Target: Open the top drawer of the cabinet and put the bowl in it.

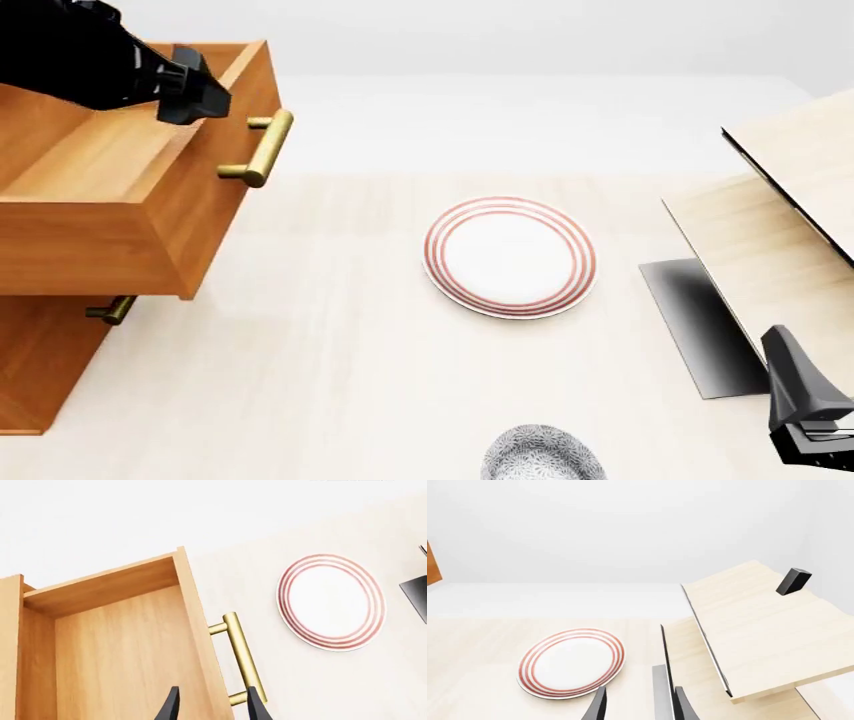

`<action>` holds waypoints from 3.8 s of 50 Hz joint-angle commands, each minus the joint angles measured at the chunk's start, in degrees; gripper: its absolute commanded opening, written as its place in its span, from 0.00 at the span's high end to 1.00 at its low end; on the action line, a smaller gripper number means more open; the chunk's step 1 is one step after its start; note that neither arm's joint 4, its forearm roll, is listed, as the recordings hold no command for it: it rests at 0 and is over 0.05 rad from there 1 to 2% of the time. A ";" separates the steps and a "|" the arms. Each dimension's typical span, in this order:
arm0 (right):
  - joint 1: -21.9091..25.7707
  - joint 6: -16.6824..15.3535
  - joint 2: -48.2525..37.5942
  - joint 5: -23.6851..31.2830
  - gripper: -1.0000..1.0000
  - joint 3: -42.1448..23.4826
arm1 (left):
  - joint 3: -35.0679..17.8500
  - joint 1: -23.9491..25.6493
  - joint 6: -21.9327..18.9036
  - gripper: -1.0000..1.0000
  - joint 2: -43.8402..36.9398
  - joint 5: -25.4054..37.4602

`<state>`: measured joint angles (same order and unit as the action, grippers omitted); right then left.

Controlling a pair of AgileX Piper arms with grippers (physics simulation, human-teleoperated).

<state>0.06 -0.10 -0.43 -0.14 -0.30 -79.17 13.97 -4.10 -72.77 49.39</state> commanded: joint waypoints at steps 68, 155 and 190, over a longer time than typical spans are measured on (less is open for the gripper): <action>0.00 0.02 0.11 0.01 0.00 0.05 | 6.82 23.40 -5.76 0.00 8.00 2.35; -0.01 0.02 0.11 0.01 0.00 0.05 | 16.26 43.85 10.41 0.00 -13.65 -15.99; -0.02 0.01 0.08 0.02 0.00 0.05 | 16.95 46.24 12.63 0.00 -18.80 -21.43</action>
<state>0.06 -0.10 -0.44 -0.14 -0.30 -62.20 59.22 8.03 -89.70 29.38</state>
